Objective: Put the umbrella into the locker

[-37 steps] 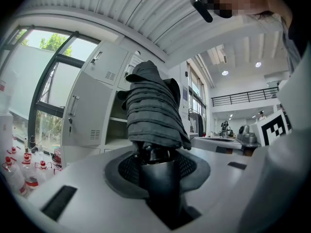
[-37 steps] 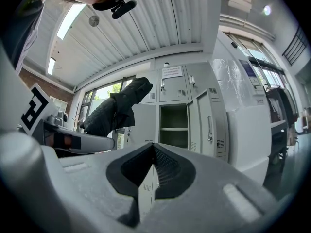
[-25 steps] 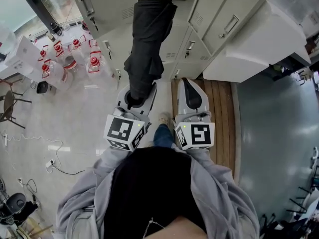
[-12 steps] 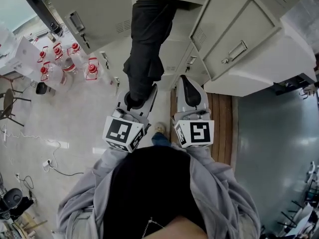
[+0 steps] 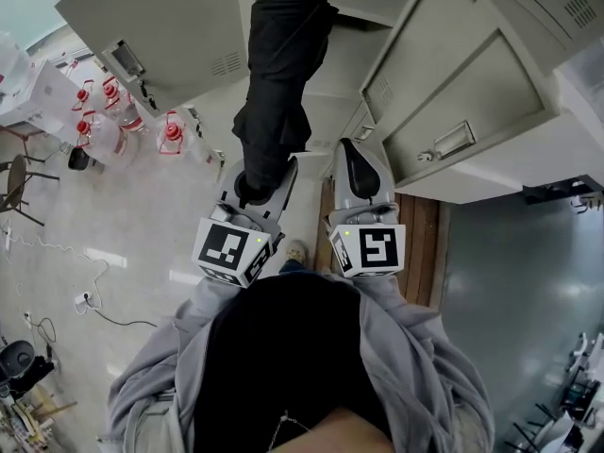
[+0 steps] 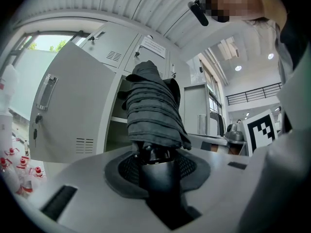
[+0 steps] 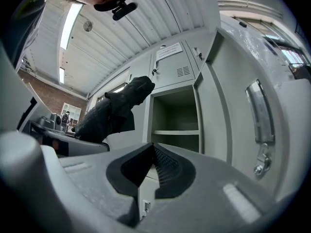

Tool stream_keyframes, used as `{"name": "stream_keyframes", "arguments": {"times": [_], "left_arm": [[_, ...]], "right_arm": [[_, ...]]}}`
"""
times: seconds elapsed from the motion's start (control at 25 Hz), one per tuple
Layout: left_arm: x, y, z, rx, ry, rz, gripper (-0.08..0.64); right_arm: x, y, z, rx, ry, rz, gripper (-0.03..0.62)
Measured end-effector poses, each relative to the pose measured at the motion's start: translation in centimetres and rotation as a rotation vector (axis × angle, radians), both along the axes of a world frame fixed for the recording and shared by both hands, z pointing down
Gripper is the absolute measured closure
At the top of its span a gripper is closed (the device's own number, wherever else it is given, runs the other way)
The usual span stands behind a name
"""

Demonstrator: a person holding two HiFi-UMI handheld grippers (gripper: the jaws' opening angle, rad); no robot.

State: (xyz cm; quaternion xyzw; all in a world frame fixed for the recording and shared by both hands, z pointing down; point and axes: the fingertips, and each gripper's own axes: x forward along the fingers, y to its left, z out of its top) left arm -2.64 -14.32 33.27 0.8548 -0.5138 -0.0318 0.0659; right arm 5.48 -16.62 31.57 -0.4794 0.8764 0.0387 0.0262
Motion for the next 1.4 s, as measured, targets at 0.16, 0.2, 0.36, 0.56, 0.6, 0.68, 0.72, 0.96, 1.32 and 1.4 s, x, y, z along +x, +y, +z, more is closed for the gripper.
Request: {"name": "stream_keyframes", "arguments": {"times": [0.16,0.2,0.36,0.56,0.6,0.68,0.72,0.96,1.32,1.4], "left_arm": [[0.6,-1.4,0.1,-0.002,0.001,-0.023,0.445],[0.6,-1.7,0.2,-0.004,0.000,-0.029,0.445],[0.5,-2.5,0.9,-0.020,-0.007,-0.042,0.445],[0.8,-3.7,1.6,-0.037,-0.010,-0.040,0.445],[0.9,-3.9,1.7,-0.039,-0.011,-0.037,0.445],[0.9,-4.5,2.0,-0.042,-0.015,-0.028,0.445],[0.8,-4.9,2.1,-0.043,-0.015,-0.022,0.445],[0.6,-7.1,2.8,-0.031,-0.018,0.023,0.445],[0.6,-10.2,5.9,-0.098,-0.041,0.072,0.445],[0.5,-10.6,7.0,-0.128,-0.044,0.079,0.445]], "right_arm": [[0.2,-1.9,-0.1,0.001,0.008,-0.044,0.589],[0.2,-2.2,0.0,0.002,0.013,-0.052,0.589],[0.1,-3.3,1.0,-0.014,0.012,-0.071,0.589],[0.4,-4.3,2.1,-0.048,0.009,-0.074,0.589],[0.5,-4.5,2.3,-0.053,0.007,-0.068,0.589],[0.6,-5.0,2.7,-0.060,0.006,-0.058,0.589],[0.5,-5.2,2.8,-0.057,0.011,-0.059,0.589],[0.3,-7.2,3.1,-0.046,0.027,-0.023,0.589],[0.1,-10.9,4.3,-0.080,0.031,0.011,0.589],[0.1,-11.5,4.7,-0.090,0.029,0.019,0.589]]}}
